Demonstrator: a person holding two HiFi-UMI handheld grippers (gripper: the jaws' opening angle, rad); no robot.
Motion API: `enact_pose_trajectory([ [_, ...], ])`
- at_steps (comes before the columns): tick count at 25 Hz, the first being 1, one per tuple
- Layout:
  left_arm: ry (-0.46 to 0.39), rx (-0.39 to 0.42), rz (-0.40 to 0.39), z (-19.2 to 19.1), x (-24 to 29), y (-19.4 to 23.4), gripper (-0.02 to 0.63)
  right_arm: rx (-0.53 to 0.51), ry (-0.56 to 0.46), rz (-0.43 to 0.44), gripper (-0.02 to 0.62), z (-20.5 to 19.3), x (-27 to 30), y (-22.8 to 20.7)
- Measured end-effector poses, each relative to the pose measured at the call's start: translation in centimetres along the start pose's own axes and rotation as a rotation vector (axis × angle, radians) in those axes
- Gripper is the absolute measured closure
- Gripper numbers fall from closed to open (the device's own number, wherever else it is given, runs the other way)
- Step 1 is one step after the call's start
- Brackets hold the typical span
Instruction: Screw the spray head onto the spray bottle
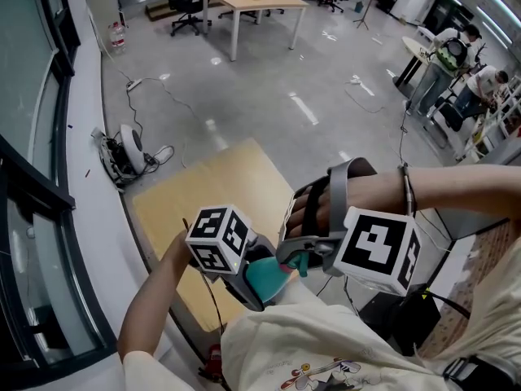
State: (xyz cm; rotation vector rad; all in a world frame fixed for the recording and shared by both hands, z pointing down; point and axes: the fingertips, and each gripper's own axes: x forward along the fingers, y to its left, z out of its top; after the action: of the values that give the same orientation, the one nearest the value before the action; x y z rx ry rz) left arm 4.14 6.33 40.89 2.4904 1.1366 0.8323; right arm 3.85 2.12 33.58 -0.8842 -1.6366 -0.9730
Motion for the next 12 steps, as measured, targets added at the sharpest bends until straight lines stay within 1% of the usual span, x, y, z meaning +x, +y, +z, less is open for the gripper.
enact_pose_trajectory([
  [1,-0.005,-0.01,0.054,0.1,-0.2,0.8,0.193,0.047,0.017,0.009,0.468,-0.6,0.1,0.0],
  [3,-0.012,-0.037,0.189,0.1,-1.0,2.7,0.193,0.166,0.049,0.028,0.468,-2.0,0.2,-0.1],
  [8,-0.024,-0.076,0.592,0.1,-4.0,7.3,0.193,0.467,0.064,0.032,0.469,-5.4,0.3,-1.1],
  [12,0.026,-0.126,0.912,-0.3,-6.8,9.9,0.192,0.7,0.055,0.026,0.469,-7.6,0.1,-1.9],
])
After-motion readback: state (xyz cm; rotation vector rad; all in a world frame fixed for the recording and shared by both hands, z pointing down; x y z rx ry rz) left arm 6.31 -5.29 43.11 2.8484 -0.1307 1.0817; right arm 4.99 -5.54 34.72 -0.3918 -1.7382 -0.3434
